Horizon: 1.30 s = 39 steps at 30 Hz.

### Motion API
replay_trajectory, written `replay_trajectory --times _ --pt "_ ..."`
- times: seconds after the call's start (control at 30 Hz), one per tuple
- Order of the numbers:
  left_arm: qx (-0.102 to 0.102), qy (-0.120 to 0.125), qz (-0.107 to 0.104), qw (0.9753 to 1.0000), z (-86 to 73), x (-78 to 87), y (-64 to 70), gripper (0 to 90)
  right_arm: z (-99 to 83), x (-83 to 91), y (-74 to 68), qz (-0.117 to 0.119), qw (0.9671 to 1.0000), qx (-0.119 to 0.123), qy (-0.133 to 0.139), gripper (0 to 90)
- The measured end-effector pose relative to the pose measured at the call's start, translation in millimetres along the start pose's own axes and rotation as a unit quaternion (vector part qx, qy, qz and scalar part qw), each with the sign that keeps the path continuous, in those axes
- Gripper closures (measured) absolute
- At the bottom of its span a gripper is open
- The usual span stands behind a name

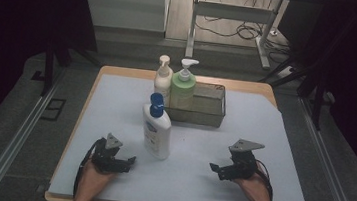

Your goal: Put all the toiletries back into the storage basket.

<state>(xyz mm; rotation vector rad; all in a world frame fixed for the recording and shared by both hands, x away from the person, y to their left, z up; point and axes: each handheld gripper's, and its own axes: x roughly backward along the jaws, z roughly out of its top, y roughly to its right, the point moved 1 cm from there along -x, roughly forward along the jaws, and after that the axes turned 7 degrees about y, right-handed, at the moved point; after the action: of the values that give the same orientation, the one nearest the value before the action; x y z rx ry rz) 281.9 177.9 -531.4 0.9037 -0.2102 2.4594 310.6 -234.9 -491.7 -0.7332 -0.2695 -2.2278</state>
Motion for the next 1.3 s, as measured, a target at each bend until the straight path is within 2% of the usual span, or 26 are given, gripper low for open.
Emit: replay_trajectory --times 0.27,0.87,1.3 --pt "-0.001 0.001 0.001 1.0 -0.3 0.0 0.3 12.0 18.8 -4.9 -12.2 0.016 0.9998 0.005 0.013 2.6" --pt "0.0 0.002 0.002 1.0 -0.3 -0.1 0.6 12.1 55.6 -23.1 -47.6 0.053 0.998 0.026 0.023 5.7" --pt "0.002 0.004 0.002 1.0 -0.4 -0.3 0.8 12.1 82.4 -36.2 -70.8 0.065 0.9968 0.035 0.029 8.0"
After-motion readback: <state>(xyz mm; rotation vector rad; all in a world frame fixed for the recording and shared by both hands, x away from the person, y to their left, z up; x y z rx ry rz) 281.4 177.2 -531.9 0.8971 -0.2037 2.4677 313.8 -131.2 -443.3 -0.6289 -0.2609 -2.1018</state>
